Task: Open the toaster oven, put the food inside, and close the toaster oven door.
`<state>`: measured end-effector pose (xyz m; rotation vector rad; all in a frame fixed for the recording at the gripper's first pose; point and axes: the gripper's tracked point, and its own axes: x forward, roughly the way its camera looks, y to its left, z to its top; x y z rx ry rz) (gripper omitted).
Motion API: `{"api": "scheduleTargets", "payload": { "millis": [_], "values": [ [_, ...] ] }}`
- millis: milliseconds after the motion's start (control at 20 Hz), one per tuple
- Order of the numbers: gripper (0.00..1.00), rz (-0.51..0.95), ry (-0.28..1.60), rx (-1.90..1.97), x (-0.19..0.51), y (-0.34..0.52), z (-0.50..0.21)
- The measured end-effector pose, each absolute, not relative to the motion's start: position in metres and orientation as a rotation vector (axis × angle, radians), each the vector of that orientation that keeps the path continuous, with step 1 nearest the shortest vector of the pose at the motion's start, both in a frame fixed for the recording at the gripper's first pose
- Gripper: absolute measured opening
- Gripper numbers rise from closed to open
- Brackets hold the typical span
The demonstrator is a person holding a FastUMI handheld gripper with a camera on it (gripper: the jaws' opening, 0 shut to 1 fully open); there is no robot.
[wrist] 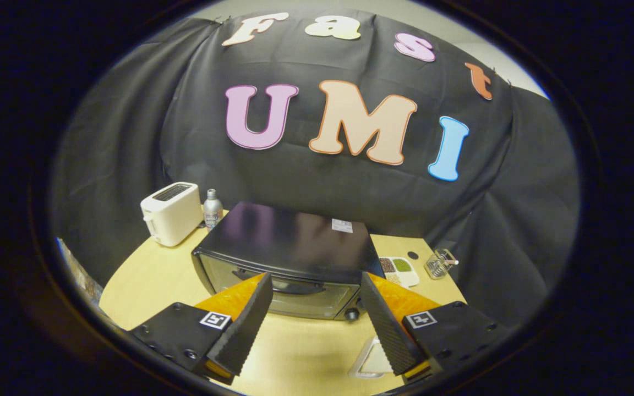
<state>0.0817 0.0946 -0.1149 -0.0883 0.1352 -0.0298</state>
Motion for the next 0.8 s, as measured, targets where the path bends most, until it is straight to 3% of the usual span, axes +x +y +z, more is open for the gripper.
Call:
{"api": "scheduleTargets", "payload": {
  "millis": [800],
  "values": [
    [0.99,-0.021,0.033,0.072,0.176,0.149,-0.158]
  ]
}}
